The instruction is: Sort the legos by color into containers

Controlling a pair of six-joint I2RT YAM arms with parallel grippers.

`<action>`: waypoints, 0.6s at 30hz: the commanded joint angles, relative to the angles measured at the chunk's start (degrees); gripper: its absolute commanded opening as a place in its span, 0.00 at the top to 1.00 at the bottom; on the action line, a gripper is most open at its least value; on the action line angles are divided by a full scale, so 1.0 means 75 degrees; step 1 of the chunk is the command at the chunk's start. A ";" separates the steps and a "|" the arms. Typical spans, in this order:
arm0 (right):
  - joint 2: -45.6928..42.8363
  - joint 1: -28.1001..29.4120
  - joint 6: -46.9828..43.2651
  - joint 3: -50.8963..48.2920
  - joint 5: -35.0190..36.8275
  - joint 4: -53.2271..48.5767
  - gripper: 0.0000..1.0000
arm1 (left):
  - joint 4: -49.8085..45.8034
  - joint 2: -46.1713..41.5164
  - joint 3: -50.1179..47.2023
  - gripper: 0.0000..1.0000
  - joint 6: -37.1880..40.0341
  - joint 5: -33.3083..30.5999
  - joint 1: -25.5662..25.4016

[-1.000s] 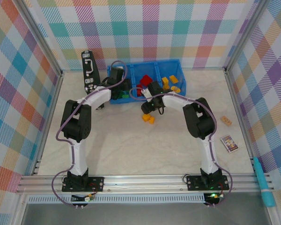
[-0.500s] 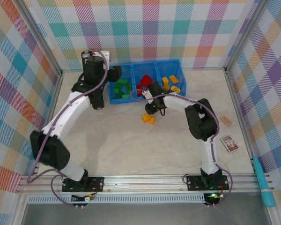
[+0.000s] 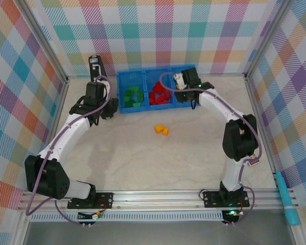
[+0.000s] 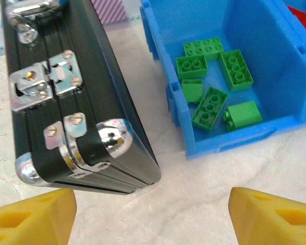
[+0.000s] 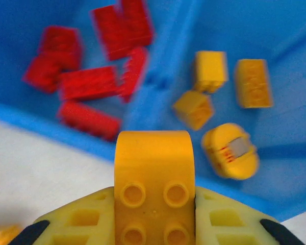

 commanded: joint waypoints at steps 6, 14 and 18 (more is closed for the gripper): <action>0.2030 -0.0639 0.0082 0.1984 -0.0079 -0.0433 0.77 | 0.0078 -0.0085 0.0093 0.10 0.0137 0.0741 -0.0006; 0.2198 -0.0686 0.0228 0.1893 -0.0380 -0.0299 0.59 | -0.0179 0.0087 0.0371 0.05 0.0160 0.0309 -0.0119; 0.1549 -0.0668 0.0241 0.1345 -0.0520 -0.0128 0.49 | -0.0228 0.0075 0.0456 0.00 0.0137 0.0322 -0.0153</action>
